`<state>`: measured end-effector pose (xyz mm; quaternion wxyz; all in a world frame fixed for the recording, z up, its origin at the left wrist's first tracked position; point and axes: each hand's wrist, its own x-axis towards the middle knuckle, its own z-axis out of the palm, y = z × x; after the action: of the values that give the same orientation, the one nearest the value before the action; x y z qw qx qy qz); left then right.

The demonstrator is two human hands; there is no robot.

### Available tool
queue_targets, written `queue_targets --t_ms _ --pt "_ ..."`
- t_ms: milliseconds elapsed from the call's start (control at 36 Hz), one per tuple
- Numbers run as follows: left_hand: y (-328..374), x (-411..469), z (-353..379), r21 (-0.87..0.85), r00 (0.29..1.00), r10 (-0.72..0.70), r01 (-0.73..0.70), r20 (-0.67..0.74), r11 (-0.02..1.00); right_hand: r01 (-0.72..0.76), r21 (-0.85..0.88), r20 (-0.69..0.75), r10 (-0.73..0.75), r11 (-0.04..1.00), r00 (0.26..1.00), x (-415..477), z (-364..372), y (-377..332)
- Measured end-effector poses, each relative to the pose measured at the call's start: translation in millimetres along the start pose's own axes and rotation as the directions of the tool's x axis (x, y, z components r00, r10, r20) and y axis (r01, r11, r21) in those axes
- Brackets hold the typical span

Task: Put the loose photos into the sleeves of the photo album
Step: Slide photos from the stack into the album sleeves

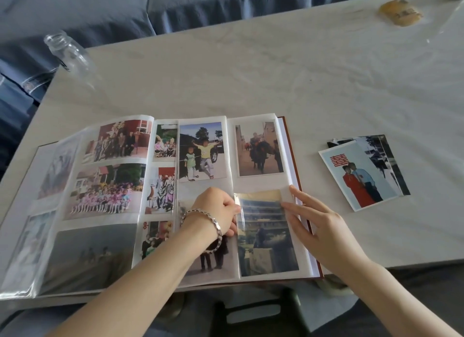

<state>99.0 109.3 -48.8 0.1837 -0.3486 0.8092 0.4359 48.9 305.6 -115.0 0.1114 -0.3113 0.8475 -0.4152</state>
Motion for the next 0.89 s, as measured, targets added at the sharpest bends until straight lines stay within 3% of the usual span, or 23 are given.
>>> queue_targets --t_ms 250,444,500,583,667,889 --pt "8.6 -5.1 -2.7 -0.121 0.983 -0.077 0.098 0.167 0.988 -0.131 0.013 0.053 0.13 0.991 0.99 1.1 -2.2 -2.8" --pt "6.1 -10.9 5.5 -0.199 0.99 -0.094 0.113 0.106 0.973 -0.151 0.058 0.082 0.146 0.987 0.986 -0.5 -5.3 0.1" --pt "4.6 -11.7 5.9 -0.102 0.996 -0.068 0.074 0.06 0.992 -0.15 0.068 0.084 0.144 0.986 0.986 0.1 -6.7 -0.8" --pt "5.2 -16.4 5.3 0.21 1.0 0.024 -0.021 -0.01 0.977 -0.144 0.069 0.082 0.138 0.987 0.987 1.2 -7.7 -1.7" --pt "5.4 -17.2 8.7 0.24 0.999 0.034 -0.028 -0.024 0.97 -0.143 0.063 0.084 0.137 0.988 0.987 1.6 -8.8 -2.4" --pt "-2.5 -15.0 10.5 -0.117 0.996 -0.086 0.085 -0.008 0.989 -0.173 0.072 0.092 0.166 0.982 0.982 2.2 -9.8 -6.1"
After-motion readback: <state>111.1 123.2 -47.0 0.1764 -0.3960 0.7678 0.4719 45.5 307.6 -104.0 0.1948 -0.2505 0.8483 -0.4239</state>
